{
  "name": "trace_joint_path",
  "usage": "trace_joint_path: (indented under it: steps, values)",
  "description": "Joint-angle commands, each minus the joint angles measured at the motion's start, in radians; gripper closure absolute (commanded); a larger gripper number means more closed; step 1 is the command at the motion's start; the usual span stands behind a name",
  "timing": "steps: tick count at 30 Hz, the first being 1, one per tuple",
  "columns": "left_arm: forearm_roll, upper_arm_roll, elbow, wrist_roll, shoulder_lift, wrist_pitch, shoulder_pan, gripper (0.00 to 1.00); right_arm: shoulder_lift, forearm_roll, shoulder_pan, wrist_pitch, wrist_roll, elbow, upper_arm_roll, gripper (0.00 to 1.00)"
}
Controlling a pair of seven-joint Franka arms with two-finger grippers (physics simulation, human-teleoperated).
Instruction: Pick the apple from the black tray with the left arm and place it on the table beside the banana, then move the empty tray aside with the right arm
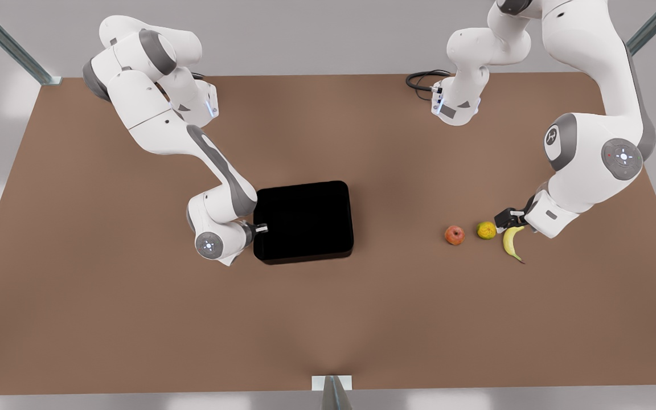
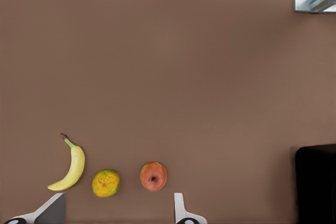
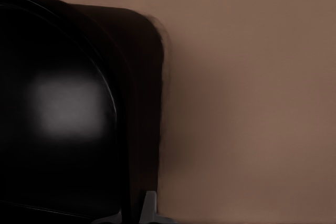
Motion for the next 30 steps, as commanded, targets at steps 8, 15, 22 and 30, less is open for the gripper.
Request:
trace_joint_path:
  steps: [8, 15, 22, 30]
  values:
    - [0.001, 0.0, 0.001, 0.058, -0.003, -0.003, 0.0, 0.0, -0.056, -0.001, -0.005, -0.073, -0.054, 0.014, 0.006, 0.87]
    - [0.001, 0.0, 0.004, 0.056, -0.001, -0.001, 0.0, 0.0, -0.15, -0.002, -0.015, -0.226, -0.071, 0.045, -0.015, 0.93]
    - [0.004, -0.003, 0.004, 0.059, 0.001, -0.001, -0.001, 0.0, -0.242, -0.002, -0.015, -0.435, -0.204, 0.117, -0.173, 0.99]
    - [0.027, -0.004, 0.004, 0.059, 0.001, -0.001, -0.001, 0.0, -0.259, -0.016, -0.015, -0.51, -0.506, 0.189, -0.432, 1.0]
